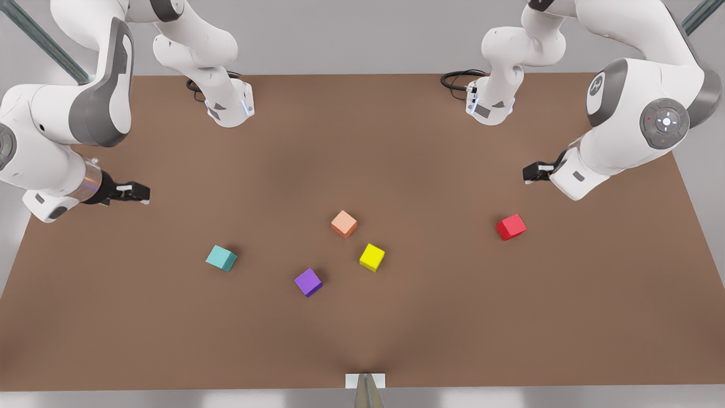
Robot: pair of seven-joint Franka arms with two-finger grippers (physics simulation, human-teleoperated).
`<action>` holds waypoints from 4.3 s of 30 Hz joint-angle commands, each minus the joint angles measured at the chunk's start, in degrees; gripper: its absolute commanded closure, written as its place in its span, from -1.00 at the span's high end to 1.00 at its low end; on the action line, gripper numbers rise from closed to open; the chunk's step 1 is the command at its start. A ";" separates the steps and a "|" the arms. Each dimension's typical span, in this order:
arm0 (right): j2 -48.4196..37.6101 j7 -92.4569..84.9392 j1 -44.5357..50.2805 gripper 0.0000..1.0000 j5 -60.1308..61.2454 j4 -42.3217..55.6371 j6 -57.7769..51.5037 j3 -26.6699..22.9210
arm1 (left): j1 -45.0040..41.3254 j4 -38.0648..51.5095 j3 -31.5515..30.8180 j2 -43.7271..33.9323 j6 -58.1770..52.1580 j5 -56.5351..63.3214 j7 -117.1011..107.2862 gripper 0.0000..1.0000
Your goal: Pick up red wooden cube and pass to hand red wooden cube and place in blue wooden cube
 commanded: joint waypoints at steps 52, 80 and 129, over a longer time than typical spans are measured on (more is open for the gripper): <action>0.72 4.28 -0.01 1.00 2.03 -1.34 0.96 -0.04 | 0.90 -44.10 9.04 17.24 60.09 -5.84 -2.52 0.70; 33.24 -99.77 2.01 1.00 78.49 4.37 -8.01 1.01 | -1.47 1.25 -31.74 40.10 49.54 -64.98 42.91 0.31; 26.83 -133.88 13.61 1.00 96.07 -15.67 14.41 3.48 | -0.68 0.28 -31.83 43.70 49.45 -75.53 56.19 0.31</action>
